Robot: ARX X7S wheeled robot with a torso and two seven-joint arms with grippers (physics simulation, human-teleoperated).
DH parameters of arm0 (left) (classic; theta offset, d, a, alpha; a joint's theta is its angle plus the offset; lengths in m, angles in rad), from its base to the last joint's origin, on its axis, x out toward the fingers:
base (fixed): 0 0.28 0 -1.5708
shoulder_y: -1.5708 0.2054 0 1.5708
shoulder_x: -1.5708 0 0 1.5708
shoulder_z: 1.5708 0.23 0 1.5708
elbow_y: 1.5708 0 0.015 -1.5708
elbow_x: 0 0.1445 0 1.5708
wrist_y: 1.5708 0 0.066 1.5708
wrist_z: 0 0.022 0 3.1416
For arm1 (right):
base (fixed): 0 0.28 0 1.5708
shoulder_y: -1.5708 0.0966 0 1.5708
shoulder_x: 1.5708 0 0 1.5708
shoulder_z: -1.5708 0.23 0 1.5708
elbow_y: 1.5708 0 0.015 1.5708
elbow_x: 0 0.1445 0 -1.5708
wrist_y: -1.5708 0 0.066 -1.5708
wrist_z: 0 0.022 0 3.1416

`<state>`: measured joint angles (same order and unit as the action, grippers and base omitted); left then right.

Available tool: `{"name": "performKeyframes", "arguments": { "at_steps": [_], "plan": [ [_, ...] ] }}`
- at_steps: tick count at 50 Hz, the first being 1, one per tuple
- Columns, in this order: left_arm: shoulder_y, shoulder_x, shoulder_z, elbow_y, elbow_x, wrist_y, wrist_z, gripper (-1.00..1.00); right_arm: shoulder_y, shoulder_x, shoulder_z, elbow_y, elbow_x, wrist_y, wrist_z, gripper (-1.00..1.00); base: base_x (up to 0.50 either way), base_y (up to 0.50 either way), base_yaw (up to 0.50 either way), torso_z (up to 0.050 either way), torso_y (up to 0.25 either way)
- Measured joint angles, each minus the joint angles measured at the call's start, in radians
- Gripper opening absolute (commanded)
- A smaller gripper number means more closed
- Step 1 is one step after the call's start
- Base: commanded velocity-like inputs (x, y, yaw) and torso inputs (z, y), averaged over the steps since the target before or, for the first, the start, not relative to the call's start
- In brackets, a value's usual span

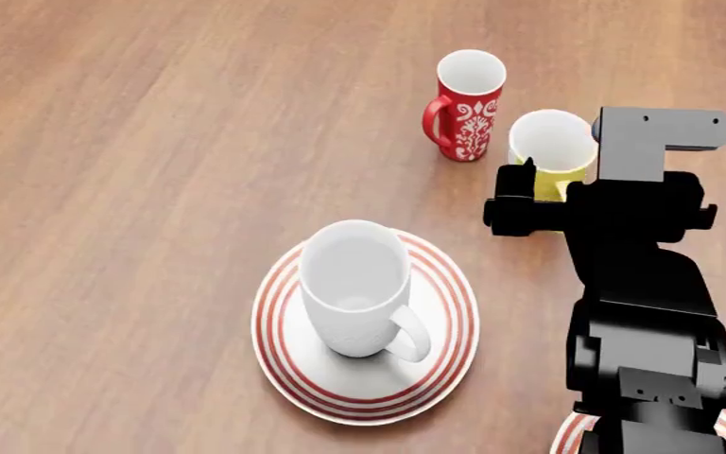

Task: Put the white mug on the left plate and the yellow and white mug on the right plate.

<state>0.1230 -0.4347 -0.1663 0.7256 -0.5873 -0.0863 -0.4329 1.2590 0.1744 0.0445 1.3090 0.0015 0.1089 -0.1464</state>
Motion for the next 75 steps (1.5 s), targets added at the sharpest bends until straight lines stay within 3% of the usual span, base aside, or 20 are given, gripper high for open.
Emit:
{"name": "performKeyframes", "arguments": {
  "at_steps": [13, 35, 63, 75],
  "plan": [
    [0.002, -0.005, 0.002, 0.0, 0.007, 0.003, 0.0, 1.0, 0.002, 0.001, 0.007, -0.001, 0.001, -0.005, 0.004, 1.0, 0.0, 0.0, 0.0, 0.002, -0.201],
    [-0.003, -0.009, -0.004, -0.003, -0.004, -0.005, -0.019, 1.0, 0.038, 0.007, 0.03, -0.001, 0.001, -0.076, 0.015, 1.0, 0.0, 0.0, 0.0, 0.001, -0.007],
    [0.011, -0.012, -0.001, 0.001, 0.013, 0.016, -0.013, 1.0, 0.044, 0.005, 0.032, -0.001, -0.001, -0.086, 0.012, 1.0, 0.0, 0.0, 0.0, 0.0, -0.155],
    [0.009, -0.017, -0.001, 0.002, 0.006, 0.009, -0.021, 1.0, 0.041, 0.003, 0.034, 0.0, 0.0, -0.085, 0.009, 1.0, 0.0, 0.0, 0.0, 0.0, 0.0]
  ]
}}
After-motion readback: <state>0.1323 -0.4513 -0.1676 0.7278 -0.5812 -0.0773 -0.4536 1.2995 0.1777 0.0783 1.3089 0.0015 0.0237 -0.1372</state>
